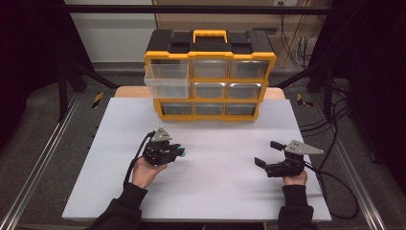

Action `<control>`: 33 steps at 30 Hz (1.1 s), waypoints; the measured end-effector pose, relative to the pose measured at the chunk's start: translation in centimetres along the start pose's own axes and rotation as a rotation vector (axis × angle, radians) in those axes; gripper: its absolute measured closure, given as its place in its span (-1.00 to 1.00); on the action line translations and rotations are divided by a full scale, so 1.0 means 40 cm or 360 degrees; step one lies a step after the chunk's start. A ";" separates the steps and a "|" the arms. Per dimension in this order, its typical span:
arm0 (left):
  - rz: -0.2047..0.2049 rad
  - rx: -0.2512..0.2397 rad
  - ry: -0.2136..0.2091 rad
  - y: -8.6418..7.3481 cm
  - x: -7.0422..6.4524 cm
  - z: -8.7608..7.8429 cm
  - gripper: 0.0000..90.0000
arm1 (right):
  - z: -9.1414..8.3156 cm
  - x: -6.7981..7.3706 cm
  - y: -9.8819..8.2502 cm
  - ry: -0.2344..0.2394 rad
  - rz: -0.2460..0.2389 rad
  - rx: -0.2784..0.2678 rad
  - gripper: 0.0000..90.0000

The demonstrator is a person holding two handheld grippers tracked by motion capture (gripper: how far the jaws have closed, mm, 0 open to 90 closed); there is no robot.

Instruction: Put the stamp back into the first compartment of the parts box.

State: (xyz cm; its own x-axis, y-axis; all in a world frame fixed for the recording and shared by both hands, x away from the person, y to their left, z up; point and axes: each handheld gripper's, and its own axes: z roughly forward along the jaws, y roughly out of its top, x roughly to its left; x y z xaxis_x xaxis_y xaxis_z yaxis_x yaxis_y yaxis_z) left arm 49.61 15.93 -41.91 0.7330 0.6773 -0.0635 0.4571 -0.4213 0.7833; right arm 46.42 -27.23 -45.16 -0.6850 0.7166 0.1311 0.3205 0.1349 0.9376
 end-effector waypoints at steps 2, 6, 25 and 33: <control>-0.0005 -0.0010 0.0001 0.002 0.002 -0.008 0.61 | 0.000 -0.001 0.000 0.0000 -0.0002 0.0000 -0.95; -0.0004 -0.0030 0.0016 0.007 0.007 -0.026 0.61 | 0.000 -0.001 0.000 -0.0001 -0.0002 0.0004 -0.95; -0.0025 -0.0101 0.0053 0.026 0.032 -0.100 0.61 | 0.002 -0.002 0.000 -0.0006 -0.0006 0.0011 -0.95; -0.0039 -0.0145 0.0061 0.036 0.039 -0.136 0.61 | 0.003 -0.002 -0.001 -0.0008 -0.0005 0.0014 -0.95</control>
State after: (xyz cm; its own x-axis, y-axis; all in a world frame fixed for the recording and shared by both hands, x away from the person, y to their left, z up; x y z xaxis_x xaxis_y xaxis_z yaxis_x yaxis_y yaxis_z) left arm 48.67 19.68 -37.51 0.7015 0.7101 -0.0611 0.4259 -0.3489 0.8348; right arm 46.54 -27.21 -45.23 -0.6829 0.7195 0.1267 0.3240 0.1429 0.9352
